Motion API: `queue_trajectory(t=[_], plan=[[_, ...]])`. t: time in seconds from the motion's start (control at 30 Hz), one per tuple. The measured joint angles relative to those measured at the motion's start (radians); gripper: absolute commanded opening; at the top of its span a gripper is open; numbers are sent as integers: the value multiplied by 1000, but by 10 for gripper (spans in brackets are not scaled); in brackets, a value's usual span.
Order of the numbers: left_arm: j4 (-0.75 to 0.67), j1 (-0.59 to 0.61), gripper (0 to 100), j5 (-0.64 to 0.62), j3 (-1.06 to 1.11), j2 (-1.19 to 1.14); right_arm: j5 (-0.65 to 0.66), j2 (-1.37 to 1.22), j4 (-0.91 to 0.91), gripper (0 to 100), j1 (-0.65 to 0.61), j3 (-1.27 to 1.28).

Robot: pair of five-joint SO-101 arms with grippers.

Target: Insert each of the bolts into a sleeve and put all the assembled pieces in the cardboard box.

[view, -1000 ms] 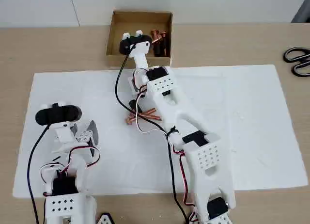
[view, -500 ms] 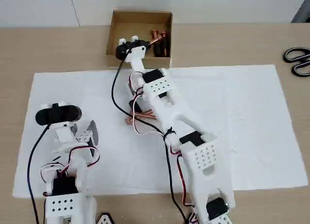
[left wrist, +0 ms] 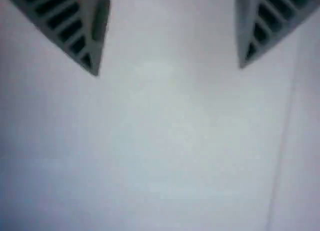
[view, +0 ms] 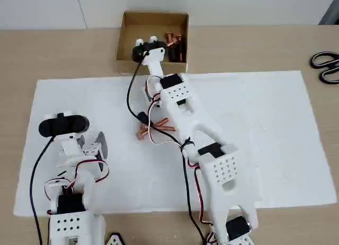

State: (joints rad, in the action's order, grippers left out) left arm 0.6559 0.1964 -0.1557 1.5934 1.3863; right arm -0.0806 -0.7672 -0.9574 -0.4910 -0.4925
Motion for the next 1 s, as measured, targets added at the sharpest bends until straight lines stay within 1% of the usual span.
queue_trajectory(t=[0.1,0.3,0.37,0.43,0.5,0.67,0.87,1.0], plan=[[0,0,170,3,0,0,0,14,-23,5,15,-2],[0,0,170,0,0,0,0,112,-144,5,69,3],[0,0,170,2,0,0,0,167,-196,5,89,3],[0,0,170,3,0,0,28,227,-247,5,103,3],[0,0,170,2,0,0,52,282,-296,5,107,3],[0,0,170,3,0,0,68,393,-450,4,112,3],[0,0,170,2,0,0,71,442,-661,4,161,3],[0,0,170,2,0,0,71,442,-727,4,218,3]])
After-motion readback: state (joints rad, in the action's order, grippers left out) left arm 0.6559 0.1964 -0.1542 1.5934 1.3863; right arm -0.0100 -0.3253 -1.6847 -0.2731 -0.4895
